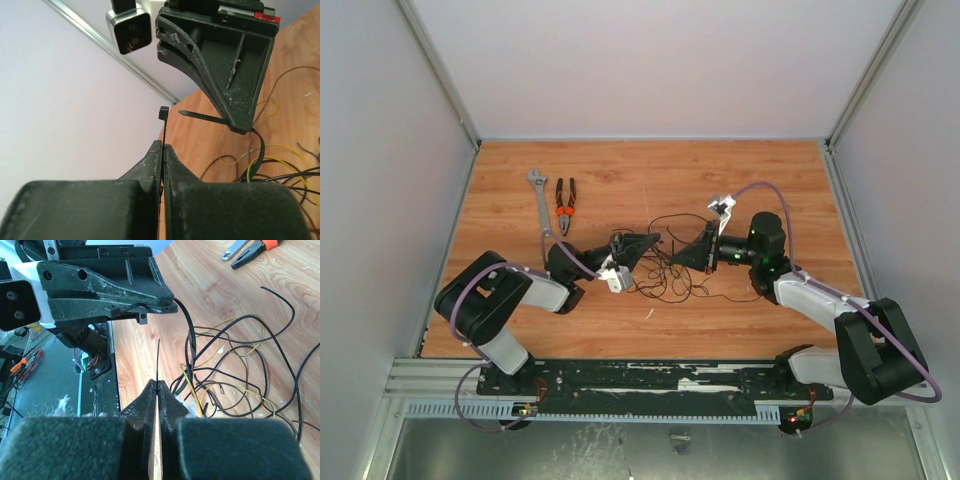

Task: Zip-tie the wires
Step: Tie the cable at the center of the board.

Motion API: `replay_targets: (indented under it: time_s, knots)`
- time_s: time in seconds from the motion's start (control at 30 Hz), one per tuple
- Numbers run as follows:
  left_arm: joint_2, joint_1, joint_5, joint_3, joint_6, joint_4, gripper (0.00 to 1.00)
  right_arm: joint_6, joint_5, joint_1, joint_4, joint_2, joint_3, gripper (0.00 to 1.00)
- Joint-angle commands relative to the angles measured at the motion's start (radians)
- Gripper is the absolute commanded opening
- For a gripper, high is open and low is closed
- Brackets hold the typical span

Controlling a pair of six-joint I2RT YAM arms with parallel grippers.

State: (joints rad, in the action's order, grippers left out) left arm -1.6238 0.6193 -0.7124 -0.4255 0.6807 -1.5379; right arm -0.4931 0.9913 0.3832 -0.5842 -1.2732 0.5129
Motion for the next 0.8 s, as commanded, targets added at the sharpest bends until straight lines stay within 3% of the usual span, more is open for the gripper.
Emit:
replay_targets:
  time_s: [0.0,0.27,0.47,0.77]
  knots:
    - [0.034,-0.003,-0.01,-0.005,0.144,-0.176,0.0,0.022,0.003,0.01,-0.007,0.029,-0.008,0.0]
    - [0.033,-0.003,-0.036,-0.021,0.206,-0.159,0.0,0.027,0.096,0.028,-0.018,0.038,0.007,0.0]
    - [0.022,-0.002,-0.039,-0.021,0.219,-0.171,0.0,0.121,0.158,0.052,0.098,0.013,0.051,0.0]
    - [0.018,-0.003,-0.044,-0.016,0.214,-0.179,0.0,0.193,0.115,0.057,0.096,-0.024,0.067,0.0]
